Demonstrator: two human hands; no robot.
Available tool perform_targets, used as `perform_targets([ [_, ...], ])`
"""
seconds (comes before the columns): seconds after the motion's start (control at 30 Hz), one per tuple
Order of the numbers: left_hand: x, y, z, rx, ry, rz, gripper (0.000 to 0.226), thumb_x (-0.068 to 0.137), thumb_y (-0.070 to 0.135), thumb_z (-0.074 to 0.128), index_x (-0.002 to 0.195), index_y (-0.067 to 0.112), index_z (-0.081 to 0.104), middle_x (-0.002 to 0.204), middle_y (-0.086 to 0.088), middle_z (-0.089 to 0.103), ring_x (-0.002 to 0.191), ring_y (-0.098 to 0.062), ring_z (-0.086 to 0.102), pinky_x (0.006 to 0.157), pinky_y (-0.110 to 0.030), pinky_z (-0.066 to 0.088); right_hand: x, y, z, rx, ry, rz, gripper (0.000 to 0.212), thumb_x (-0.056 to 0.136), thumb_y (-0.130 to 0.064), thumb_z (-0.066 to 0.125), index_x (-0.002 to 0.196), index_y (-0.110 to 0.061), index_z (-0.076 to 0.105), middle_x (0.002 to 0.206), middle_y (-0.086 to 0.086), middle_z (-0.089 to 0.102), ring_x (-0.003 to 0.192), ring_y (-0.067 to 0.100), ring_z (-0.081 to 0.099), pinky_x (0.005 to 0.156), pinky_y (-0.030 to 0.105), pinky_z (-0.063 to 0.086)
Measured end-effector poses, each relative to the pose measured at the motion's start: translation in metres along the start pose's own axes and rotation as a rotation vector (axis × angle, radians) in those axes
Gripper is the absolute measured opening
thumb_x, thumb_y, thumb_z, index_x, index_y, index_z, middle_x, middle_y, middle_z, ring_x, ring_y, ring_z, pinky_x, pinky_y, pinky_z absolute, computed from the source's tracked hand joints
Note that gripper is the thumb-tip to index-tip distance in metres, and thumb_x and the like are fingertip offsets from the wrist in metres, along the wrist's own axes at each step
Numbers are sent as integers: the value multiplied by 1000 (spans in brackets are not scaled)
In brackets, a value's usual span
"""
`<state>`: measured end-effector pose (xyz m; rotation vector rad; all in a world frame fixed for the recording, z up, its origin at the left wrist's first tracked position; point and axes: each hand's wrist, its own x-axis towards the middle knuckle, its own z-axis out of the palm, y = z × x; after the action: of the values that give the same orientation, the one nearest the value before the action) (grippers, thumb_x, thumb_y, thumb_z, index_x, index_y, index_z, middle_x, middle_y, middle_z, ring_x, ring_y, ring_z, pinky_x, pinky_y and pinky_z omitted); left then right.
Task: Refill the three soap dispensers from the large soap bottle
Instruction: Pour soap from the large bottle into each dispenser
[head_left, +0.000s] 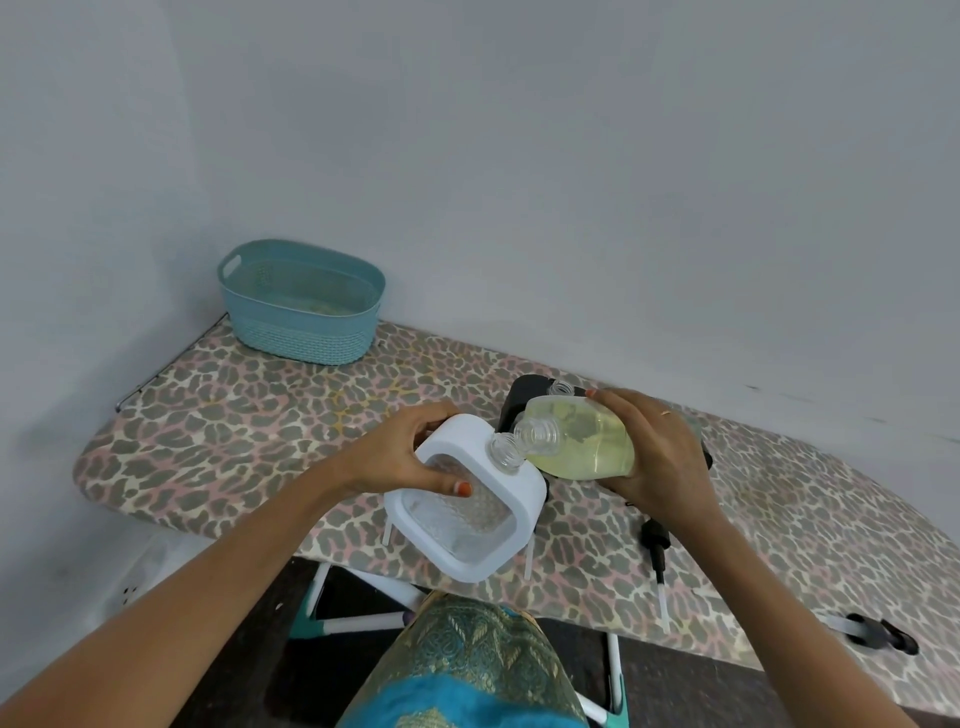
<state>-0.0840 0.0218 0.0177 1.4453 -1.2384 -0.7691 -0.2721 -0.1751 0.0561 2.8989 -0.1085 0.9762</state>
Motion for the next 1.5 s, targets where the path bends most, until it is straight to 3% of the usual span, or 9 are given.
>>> perform_targets([
  [0.23, 0, -3, -1, 1, 19, 10, 63, 47, 62, 78, 97, 28, 59, 90, 14, 65, 85, -8, 63, 75, -19, 50, 2, 3, 2, -34, -34, -11, 56, 71, -45, 54, 117, -14, 45, 106, 12, 66, 92, 28, 64, 72, 33, 51],
  [0.6, 0, -3, -1, 9, 25, 16, 59, 47, 63, 77, 93, 30, 58, 86, 18, 64, 80, -2, 61, 72, -15, 47, 6, 3, -2, -65, -48, -44, 55, 73, -45, 54, 116, -12, 46, 105, 13, 67, 87, 29, 66, 67, 35, 52],
  [1.1, 0, -5, 4, -10, 46, 16, 60, 46, 64, 77, 93, 33, 58, 87, 19, 64, 81, -1, 62, 73, -14, 48, 6, 4, -7, -101, -33, -61, 54, 72, -44, 54, 116, -13, 47, 104, 12, 67, 88, 28, 66, 72, 32, 51],
  [1.33, -2, -9, 5, -8, 47, 17, 57, 48, 56, 81, 95, 33, 58, 91, 16, 66, 85, -6, 64, 75, -19, 51, 8, 5, -10, -116, -25, -72, 65, 60, -37, 71, 114, -12, 48, 103, 12, 67, 86, 28, 67, 72, 33, 51],
  [1.5, -1, -9, 7, -17, 57, 25, 60, 47, 63, 77, 95, 33, 57, 90, 18, 66, 84, -3, 63, 73, -17, 50, 7, 7, -10, -130, -23, -87, 77, 51, -31, 88, 114, -11, 48, 102, 14, 67, 87, 30, 67, 73, 35, 52],
])
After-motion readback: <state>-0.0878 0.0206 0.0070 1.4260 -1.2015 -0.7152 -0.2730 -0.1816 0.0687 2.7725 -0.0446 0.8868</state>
